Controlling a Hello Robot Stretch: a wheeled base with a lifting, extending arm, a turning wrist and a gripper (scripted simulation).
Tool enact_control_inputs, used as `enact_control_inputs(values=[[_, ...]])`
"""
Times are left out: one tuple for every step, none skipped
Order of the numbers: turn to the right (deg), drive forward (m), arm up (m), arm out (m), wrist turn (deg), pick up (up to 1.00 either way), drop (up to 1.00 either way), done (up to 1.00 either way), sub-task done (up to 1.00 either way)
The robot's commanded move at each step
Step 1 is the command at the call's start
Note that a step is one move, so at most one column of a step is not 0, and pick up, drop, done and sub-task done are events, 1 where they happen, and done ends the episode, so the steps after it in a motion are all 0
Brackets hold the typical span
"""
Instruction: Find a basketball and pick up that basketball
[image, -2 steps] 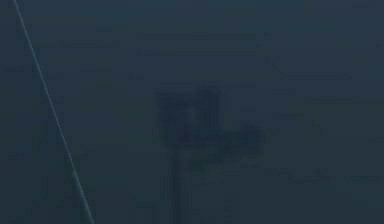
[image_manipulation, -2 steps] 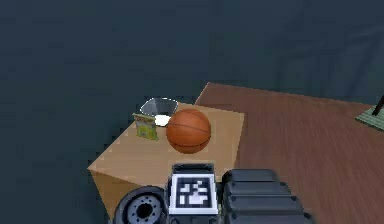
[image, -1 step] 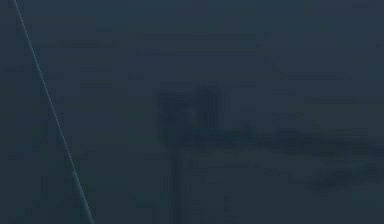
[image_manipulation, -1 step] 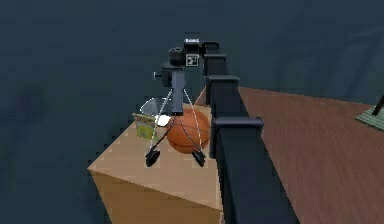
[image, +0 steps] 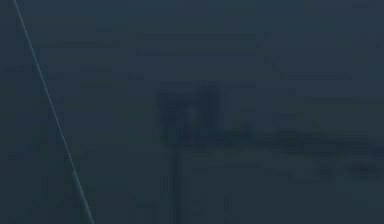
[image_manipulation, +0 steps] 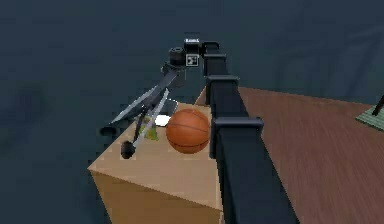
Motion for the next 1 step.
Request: enact_control_inputs(values=[[0.0,0.00,0.00,0.00,45.0,0.00,0.00,0.00,0.00]])
